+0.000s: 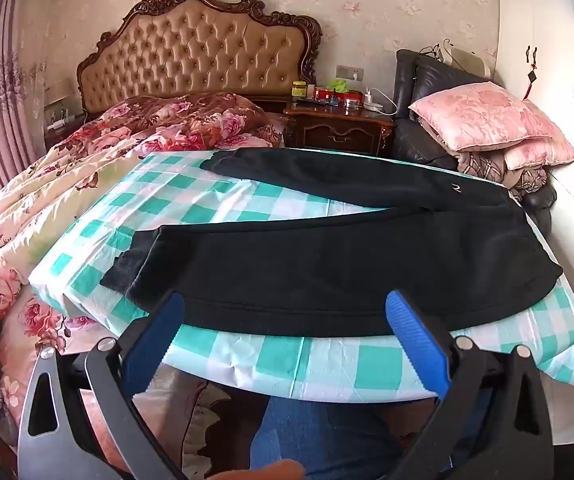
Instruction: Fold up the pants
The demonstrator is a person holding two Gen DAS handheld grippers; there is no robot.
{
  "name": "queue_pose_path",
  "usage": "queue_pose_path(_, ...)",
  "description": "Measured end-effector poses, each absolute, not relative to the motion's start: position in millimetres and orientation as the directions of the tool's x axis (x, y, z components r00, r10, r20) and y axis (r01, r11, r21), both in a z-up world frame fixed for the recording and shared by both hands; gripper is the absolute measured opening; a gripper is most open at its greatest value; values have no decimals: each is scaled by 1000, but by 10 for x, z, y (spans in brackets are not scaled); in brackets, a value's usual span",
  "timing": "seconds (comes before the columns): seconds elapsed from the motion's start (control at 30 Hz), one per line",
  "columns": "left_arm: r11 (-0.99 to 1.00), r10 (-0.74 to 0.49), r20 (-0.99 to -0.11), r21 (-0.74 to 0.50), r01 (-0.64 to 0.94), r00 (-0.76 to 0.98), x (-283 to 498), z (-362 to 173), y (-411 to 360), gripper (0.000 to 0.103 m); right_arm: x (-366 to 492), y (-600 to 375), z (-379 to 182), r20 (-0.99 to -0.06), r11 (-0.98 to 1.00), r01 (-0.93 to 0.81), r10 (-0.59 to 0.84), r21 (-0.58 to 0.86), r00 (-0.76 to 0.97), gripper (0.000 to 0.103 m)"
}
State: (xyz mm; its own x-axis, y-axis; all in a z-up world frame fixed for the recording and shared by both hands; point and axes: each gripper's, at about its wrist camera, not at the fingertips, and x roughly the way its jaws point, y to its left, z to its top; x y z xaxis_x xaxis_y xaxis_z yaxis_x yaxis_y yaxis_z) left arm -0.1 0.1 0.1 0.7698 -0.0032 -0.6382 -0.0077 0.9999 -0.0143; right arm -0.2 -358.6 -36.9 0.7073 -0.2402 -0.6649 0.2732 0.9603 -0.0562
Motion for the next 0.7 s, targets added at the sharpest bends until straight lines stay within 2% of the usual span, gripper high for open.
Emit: queue_pose_path(0.7, 1000, -10, -649, -16, 1, 761, -21, -38, -3, 101, 17, -3605, -446, -677, 959, 277, -244, -61, 694, 88)
